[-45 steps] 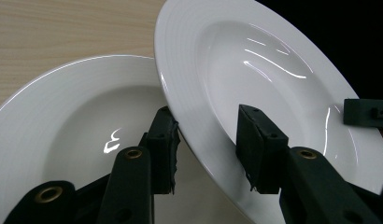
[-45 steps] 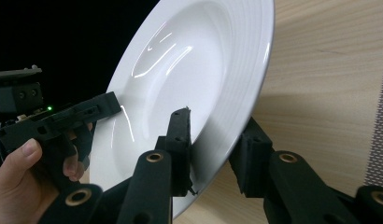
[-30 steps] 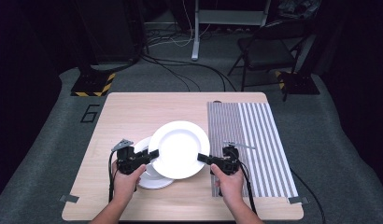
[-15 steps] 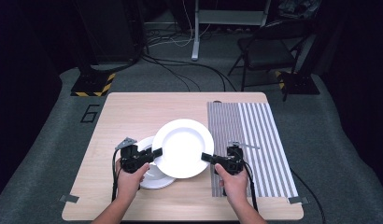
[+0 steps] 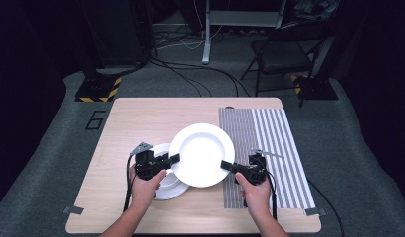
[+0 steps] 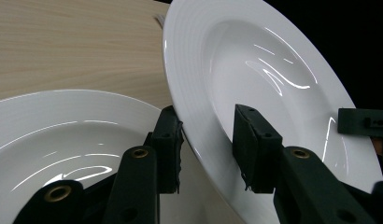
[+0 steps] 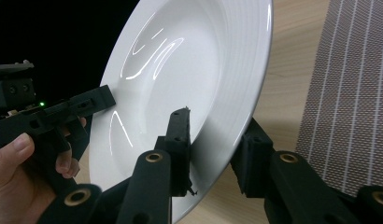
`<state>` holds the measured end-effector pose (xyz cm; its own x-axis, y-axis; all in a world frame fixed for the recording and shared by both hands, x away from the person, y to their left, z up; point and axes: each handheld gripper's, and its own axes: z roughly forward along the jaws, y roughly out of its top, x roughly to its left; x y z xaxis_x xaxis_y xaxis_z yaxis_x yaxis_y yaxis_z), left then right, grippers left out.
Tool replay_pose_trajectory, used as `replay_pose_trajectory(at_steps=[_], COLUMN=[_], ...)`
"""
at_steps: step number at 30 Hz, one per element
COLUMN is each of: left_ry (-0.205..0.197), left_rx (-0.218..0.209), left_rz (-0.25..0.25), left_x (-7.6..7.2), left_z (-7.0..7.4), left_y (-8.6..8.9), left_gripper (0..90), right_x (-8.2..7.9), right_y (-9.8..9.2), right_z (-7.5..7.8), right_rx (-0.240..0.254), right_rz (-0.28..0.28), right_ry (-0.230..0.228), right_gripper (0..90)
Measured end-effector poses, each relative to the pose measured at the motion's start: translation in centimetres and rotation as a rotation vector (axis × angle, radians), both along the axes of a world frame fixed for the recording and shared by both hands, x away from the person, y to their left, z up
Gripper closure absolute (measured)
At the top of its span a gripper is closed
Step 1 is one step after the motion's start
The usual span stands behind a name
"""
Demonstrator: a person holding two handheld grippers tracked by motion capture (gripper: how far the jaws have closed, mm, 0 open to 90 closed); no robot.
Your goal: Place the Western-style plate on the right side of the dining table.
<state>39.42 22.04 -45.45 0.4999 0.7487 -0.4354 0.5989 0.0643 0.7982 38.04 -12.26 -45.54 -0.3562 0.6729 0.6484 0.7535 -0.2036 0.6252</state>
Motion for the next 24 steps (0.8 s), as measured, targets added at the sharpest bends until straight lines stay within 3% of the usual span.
replay_pose_trajectory(at_steps=[24], left_ry=[-0.003], left_rx=[-0.005], left_rz=[-0.072], left_x=[1.7], left_z=[-0.1], left_y=[-5.1], left_gripper=[63.5], right_x=[-1.3], right_y=[-4.7], right_z=[0.0], right_rx=[-0.011], right_rz=[-0.09], right_ry=[0.002], right_gripper=[69.5])
